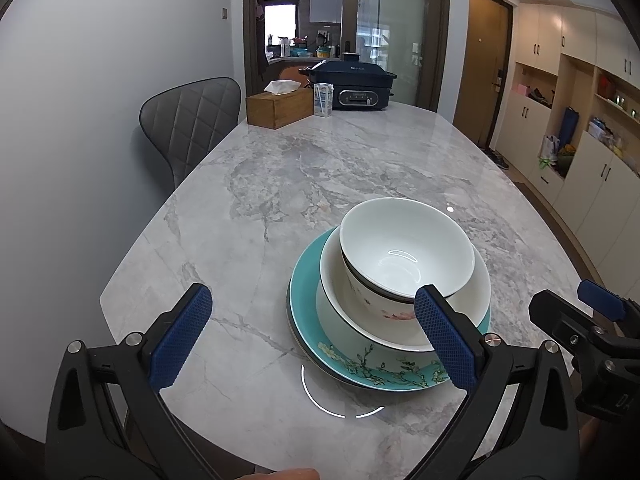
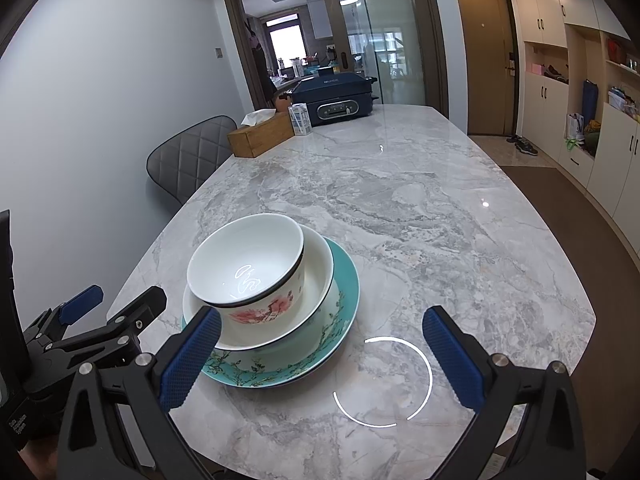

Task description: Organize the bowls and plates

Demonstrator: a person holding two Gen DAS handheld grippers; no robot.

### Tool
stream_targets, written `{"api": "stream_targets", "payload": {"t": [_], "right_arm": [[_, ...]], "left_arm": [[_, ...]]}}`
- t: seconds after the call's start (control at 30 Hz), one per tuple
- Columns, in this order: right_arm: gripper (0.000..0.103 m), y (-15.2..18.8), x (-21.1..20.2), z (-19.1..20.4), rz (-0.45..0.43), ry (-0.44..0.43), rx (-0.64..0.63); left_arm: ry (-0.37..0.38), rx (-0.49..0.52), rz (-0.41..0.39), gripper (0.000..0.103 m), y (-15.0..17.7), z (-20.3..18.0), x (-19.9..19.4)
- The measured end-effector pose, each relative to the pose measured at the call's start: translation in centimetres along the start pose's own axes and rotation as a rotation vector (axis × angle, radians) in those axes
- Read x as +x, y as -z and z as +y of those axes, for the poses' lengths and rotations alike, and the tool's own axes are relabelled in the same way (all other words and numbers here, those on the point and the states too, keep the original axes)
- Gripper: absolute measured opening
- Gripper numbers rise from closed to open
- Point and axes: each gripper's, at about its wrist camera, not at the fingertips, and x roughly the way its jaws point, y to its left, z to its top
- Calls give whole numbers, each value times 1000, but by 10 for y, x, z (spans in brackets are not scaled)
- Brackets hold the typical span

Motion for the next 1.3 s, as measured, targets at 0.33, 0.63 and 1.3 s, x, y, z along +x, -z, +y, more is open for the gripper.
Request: {"api": "stream_targets", "payload": {"t": [0.33, 0.63, 1.3], "right_arm": [[103, 0, 1, -2, 4, -2, 0], [103, 1, 2, -2, 3, -1, 0], [103, 1, 4, -6, -3, 19, 2]], "left_arm": [[2, 3, 5, 103, 0, 3, 2], [7, 4, 8, 103, -1, 6, 5], [11, 18, -18, 103, 2, 0, 3]]}}
